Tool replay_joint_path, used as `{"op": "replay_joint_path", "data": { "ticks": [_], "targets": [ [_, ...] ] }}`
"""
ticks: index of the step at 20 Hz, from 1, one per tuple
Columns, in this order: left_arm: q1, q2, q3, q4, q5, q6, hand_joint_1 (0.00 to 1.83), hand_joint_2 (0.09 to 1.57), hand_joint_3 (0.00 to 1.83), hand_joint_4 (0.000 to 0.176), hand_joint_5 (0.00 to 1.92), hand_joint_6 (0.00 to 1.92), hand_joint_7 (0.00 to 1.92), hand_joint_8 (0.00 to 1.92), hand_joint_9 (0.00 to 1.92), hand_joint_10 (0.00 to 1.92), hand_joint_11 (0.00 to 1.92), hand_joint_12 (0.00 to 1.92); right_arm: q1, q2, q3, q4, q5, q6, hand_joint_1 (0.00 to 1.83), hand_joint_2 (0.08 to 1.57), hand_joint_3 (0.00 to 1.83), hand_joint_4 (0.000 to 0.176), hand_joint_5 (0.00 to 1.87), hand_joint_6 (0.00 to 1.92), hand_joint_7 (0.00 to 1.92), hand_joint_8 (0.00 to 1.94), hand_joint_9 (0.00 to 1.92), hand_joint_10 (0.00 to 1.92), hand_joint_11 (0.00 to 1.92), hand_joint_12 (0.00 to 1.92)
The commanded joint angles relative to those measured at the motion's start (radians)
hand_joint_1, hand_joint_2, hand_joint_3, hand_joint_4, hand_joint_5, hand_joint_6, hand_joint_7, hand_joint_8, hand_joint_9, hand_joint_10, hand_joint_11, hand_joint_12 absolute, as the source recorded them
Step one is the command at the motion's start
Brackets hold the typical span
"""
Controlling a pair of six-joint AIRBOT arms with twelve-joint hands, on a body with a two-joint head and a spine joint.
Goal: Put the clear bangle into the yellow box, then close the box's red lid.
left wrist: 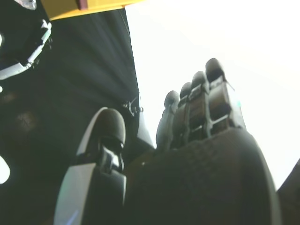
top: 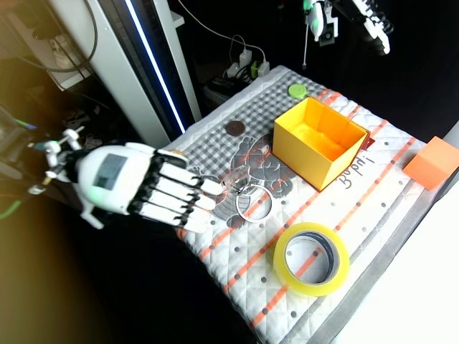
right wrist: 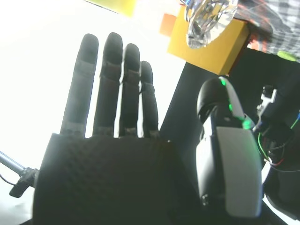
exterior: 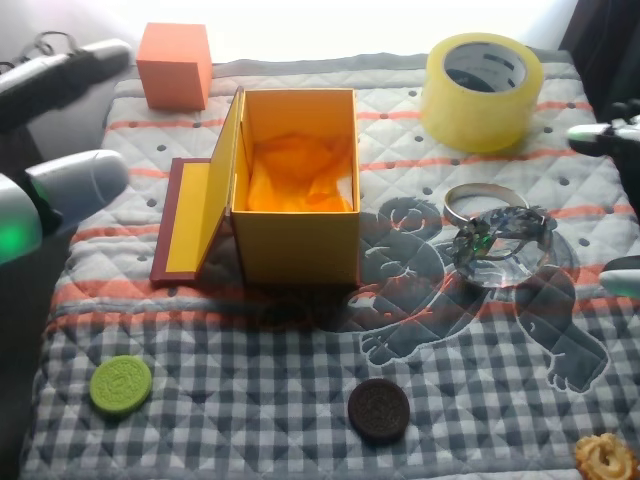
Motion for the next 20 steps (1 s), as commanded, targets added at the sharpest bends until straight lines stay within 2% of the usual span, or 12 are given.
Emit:
{"op": "replay_joint_path", "data": {
  "ticks": [1,6,7,9,12,13,14,15,16,17,19,20],
  "targets": [
    [-0.010,-0.001,0.004,0.006,-0.124,-0.006,0.20,1.23,0.01,0.176,0.26,0.00,0.27,0.00,0.24,0.01,0.00,0.56,0.017,-0.001,0.010,0.011,0.098,0.005,0.81,1.05,0.00,0.000,0.35,0.00,0.43,0.00,0.40,0.00,0.37,0.20],
    [-0.018,-0.016,0.015,0.006,-0.115,-0.015,0.28,1.20,0.00,0.176,0.32,0.01,0.28,0.01,0.25,0.00,0.00,0.57,0.129,-0.075,0.063,-0.050,-0.023,0.005,0.84,1.06,0.00,0.000,0.32,0.00,0.39,0.00,0.36,0.00,0.33,0.16],
    [-0.018,-0.016,0.015,0.005,-0.115,-0.016,0.29,1.20,0.00,0.176,0.34,0.01,0.30,0.01,0.26,0.01,0.00,0.57,0.152,-0.094,0.077,-0.062,-0.054,0.005,0.77,1.04,0.00,0.025,0.31,0.00,0.39,0.00,0.38,0.01,0.34,0.16],
    [-0.018,-0.017,0.016,0.002,-0.113,-0.017,0.27,1.20,0.00,0.176,0.33,0.00,0.31,0.00,0.27,0.00,0.00,0.60,0.188,-0.132,0.103,-0.077,-0.112,0.005,0.65,1.01,0.00,0.043,0.33,0.00,0.41,0.01,0.40,0.01,0.39,0.17],
    [-0.019,-0.020,0.017,0.002,-0.111,-0.020,0.26,1.22,0.00,0.164,0.34,0.00,0.26,0.00,0.22,0.01,0.00,0.45,0.224,-0.173,0.134,-0.092,-0.182,0.005,0.61,0.97,0.00,0.076,0.41,0.01,0.46,0.01,0.45,0.01,0.38,0.17],
    [-0.019,-0.020,0.017,0.002,-0.111,-0.023,0.26,1.22,0.00,0.164,0.34,0.00,0.26,0.00,0.22,0.00,0.00,0.49,0.232,-0.185,0.146,-0.092,-0.203,0.005,0.60,0.98,0.00,0.095,0.43,0.02,0.47,0.01,0.45,0.01,0.40,0.18],
    [-0.019,-0.021,0.017,0.002,-0.111,-0.025,0.26,1.22,0.00,0.166,0.33,0.00,0.25,0.00,0.21,0.00,0.00,0.48,0.234,-0.190,0.151,-0.092,-0.214,0.005,0.63,1.04,0.01,0.053,0.59,0.02,0.65,0.03,0.62,0.02,0.46,0.32],
    [-0.020,-0.022,0.018,0.002,-0.111,-0.029,0.26,1.22,0.00,0.166,0.32,0.00,0.25,0.00,0.21,0.00,0.00,0.48,0.237,-0.192,0.156,-0.091,-0.230,0.005,0.68,1.10,0.00,0.014,0.71,0.02,0.81,0.02,0.79,0.01,0.47,0.63],
    [-0.020,-0.024,0.019,0.002,-0.111,-0.033,0.25,1.23,0.00,0.168,0.31,0.00,0.26,0.00,0.22,0.00,0.00,0.51,0.238,-0.193,0.158,-0.091,-0.237,0.005,1.14,1.11,0.00,0.000,0.81,0.86,1.08,0.65,1.12,0.01,0.65,0.83],
    [-0.020,-0.024,0.020,0.002,-0.109,-0.040,0.28,1.22,0.00,0.164,0.29,0.00,0.28,0.00,0.24,0.01,0.00,0.56,0.238,-0.194,0.158,-0.091,-0.238,0.005,1.24,1.12,0.00,0.000,0.82,1.03,1.12,0.83,1.31,0.04,0.81,0.90],
    [-0.019,-0.026,0.025,0.000,-0.106,-0.056,0.27,1.21,0.00,0.169,0.28,0.00,0.29,0.00,0.26,0.01,0.00,0.63,0.240,-0.194,0.158,-0.092,-0.238,0.005,1.26,1.12,0.00,0.000,0.84,1.04,1.12,0.91,1.41,0.04,0.94,0.98],
    [-0.019,-0.026,0.028,0.000,-0.105,-0.067,0.24,1.22,0.00,0.164,0.27,0.00,0.28,0.00,0.27,0.00,0.00,0.65,0.244,-0.193,0.158,-0.094,-0.238,0.005,1.26,1.12,0.00,0.000,0.85,1.01,1.11,0.94,1.42,0.04,0.96,1.04]
  ]
}}
